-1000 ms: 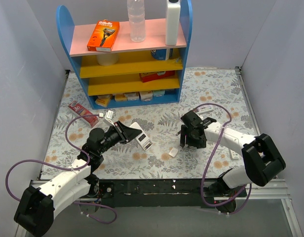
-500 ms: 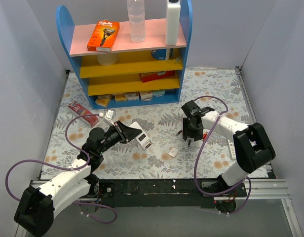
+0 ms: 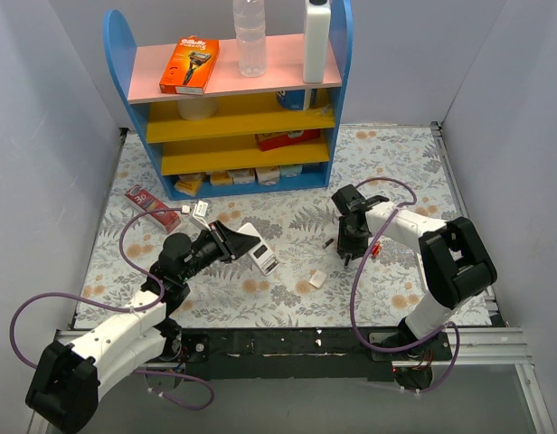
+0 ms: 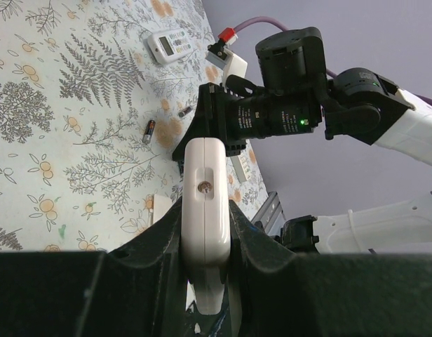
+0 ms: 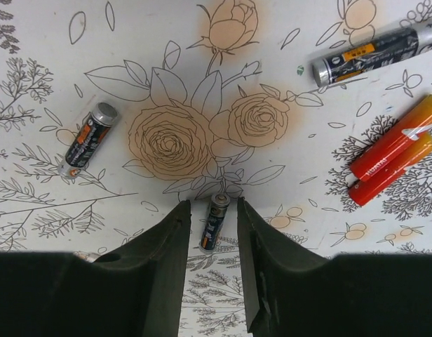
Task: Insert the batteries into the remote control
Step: Pick up the battery from the center of the board.
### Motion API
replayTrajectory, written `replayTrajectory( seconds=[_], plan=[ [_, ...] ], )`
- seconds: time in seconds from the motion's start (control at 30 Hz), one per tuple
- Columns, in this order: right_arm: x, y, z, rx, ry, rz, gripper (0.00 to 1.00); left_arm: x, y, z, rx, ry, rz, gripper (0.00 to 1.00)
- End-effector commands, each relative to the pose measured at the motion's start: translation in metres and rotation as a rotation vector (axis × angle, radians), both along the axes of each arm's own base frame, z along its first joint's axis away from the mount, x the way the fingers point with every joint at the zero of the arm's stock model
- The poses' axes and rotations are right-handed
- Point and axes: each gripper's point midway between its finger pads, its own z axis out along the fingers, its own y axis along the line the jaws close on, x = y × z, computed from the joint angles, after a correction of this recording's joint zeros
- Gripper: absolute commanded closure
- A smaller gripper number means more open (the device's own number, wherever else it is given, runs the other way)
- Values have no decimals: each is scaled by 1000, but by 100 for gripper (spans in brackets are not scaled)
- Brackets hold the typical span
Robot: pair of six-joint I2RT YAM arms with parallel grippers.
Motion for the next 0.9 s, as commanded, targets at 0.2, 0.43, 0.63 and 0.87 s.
replayTrajectory(
  seconds=[0.2, 0.43, 0.63, 0.87],
  plan=[
    [-2, -2, -6, 15, -21, -26, 74, 4, -7, 26, -46, -55, -28, 100],
    [8, 10, 31, 114, -142, -32, 91, 8, -12, 29, -84, -43, -34, 100],
    [22, 45, 111, 347, -377, -13, 96, 12, -21, 39, -148, -62, -48, 100],
    [13, 83, 207, 732, -645, -40, 98, 15, -39, 54, -209, -139, -45, 100]
  ],
)
